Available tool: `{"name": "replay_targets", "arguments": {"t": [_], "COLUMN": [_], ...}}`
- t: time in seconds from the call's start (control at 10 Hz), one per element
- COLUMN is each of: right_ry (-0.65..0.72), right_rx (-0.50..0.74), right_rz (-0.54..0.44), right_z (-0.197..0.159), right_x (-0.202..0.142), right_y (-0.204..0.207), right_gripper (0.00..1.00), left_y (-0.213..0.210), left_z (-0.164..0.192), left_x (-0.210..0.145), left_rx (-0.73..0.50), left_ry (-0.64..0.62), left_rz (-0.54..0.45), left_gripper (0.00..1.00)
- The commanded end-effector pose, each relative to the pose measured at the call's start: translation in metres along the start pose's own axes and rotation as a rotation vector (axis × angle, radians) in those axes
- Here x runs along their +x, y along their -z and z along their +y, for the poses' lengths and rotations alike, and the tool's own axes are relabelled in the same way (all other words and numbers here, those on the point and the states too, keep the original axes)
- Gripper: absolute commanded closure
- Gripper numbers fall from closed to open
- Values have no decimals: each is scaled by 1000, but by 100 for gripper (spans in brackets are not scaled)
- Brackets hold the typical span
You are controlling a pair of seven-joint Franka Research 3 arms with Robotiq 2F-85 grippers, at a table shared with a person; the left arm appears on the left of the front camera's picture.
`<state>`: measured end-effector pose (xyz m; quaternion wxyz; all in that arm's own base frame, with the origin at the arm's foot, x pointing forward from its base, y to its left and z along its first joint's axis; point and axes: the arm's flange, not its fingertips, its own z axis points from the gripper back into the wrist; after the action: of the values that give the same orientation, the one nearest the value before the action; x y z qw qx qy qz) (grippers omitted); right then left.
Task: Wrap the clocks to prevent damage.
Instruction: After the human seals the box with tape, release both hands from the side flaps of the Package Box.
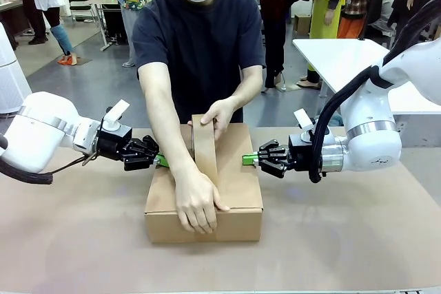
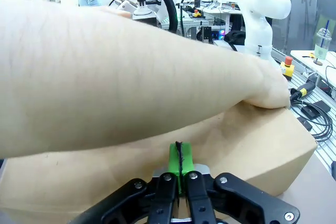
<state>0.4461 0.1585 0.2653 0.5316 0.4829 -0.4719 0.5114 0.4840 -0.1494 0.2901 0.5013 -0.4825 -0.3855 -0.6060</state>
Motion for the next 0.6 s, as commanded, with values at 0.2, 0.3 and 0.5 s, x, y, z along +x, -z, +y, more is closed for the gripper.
{"name": "replay_targets", "arguments": {"t": [0.2,0.3,0.5], "right_ry": [3,3,3], "right_rx": [-9,-9,-9], "right_rz": [1,1,1], "right_z": [2,2,2], "right_x": [-2,-2,-2], "right_y": [2,2,2], "right_gripper": [99,99,99], "left_y": [0,0,0], "left_z": [0,0,0], "left_x": [-2,-2,-2], "left_rx": [7,7,7], "left_ry": [-4,-4,-4], "left_rz": [2,2,2], "left_gripper": [100,100,100]}}
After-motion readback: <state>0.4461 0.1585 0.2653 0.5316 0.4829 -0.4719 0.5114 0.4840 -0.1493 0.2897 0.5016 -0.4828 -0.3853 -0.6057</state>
